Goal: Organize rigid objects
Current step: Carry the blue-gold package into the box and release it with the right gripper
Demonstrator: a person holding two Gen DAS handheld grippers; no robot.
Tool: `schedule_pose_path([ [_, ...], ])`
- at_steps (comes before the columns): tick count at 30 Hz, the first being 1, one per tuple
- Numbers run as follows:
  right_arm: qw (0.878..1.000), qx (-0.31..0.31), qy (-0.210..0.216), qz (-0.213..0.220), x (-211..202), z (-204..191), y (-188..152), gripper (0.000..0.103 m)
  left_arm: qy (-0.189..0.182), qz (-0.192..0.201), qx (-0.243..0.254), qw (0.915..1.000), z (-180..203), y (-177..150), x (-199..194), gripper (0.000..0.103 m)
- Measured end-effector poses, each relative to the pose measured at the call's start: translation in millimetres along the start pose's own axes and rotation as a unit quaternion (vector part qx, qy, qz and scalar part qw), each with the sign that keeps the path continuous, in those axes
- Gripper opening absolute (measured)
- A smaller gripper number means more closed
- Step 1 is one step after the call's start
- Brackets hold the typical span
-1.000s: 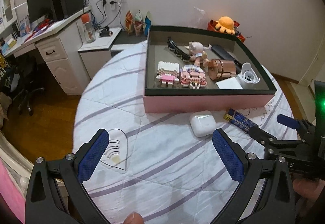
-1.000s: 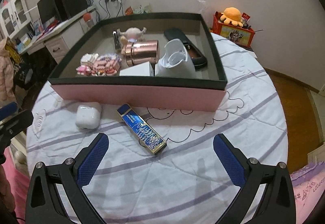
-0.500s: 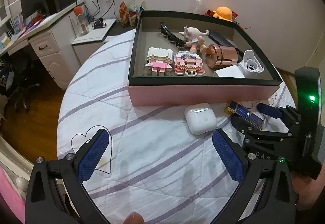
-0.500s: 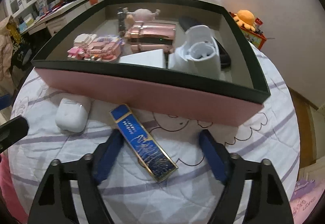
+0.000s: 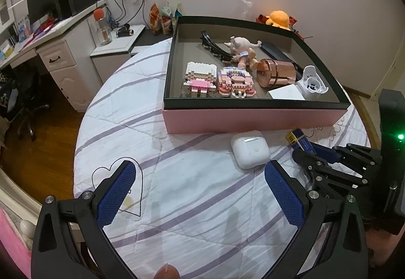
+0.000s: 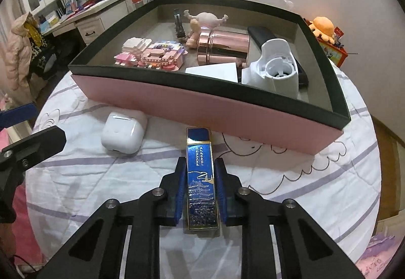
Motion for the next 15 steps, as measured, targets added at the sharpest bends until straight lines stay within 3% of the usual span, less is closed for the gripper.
schedule_pose_path([
  [6,1.000,0.018,0.020,0.008,-12,4,4,0.021,0.002,0.005,0.002,1.0000,-1,2,-3,0.103],
  [15,0.997,0.016,0.043,0.056,-53,-1,38,0.021,0.007,0.025,-0.001,0.9997,-8,23,-10,0.103],
])
Point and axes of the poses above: each gripper's, at about its wrist camera, not at the fingertips, and x roughly the way its jaws point, z to its right, y to its top, the point moved 6 cm from there along x, roughly the way its jaws point, and after that the axes turned 5 degrees about x, right-handed, at the moved point
